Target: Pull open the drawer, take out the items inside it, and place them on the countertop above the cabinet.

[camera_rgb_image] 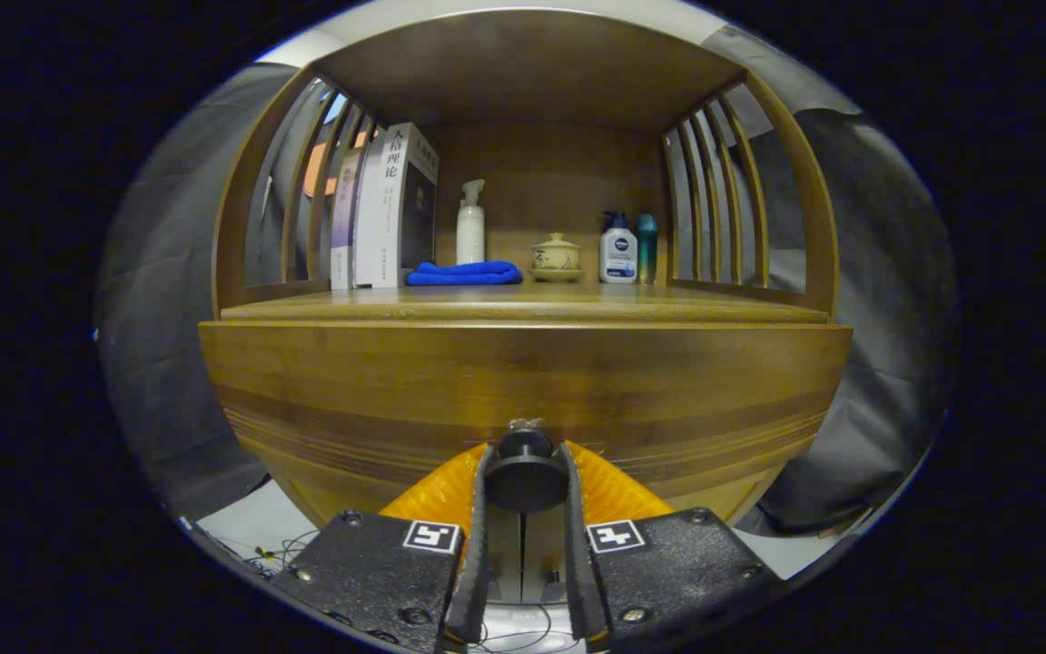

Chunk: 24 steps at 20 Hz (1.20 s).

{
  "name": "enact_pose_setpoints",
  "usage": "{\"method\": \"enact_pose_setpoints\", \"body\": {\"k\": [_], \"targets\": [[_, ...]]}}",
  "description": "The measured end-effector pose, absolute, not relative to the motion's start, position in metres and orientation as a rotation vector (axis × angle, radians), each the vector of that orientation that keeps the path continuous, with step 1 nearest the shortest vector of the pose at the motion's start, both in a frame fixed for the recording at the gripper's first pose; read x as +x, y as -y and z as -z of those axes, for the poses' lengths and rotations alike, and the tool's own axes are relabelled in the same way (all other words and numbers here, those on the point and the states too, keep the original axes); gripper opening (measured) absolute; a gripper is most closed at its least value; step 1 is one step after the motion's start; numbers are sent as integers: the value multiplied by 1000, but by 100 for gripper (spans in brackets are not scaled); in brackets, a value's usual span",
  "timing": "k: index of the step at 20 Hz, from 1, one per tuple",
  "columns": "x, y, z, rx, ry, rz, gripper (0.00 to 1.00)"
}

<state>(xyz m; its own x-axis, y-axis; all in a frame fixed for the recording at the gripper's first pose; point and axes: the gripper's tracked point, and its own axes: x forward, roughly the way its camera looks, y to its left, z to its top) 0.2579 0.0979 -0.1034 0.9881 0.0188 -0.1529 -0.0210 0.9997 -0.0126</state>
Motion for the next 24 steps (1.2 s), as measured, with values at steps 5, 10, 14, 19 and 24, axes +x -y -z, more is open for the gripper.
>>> {"method": "enact_pose_setpoints", "body": {"k": [5,10,14,19,24], "targets": [[233,-98,106,-37,-141,-24,38],[215,-98,108,-35,-148,-36,38],[184,-95,111,-24,-160,-43,38],[165,-93,113,-31,-159,-48,38],[145,-91,117,-36,-161,-51,38]]}}
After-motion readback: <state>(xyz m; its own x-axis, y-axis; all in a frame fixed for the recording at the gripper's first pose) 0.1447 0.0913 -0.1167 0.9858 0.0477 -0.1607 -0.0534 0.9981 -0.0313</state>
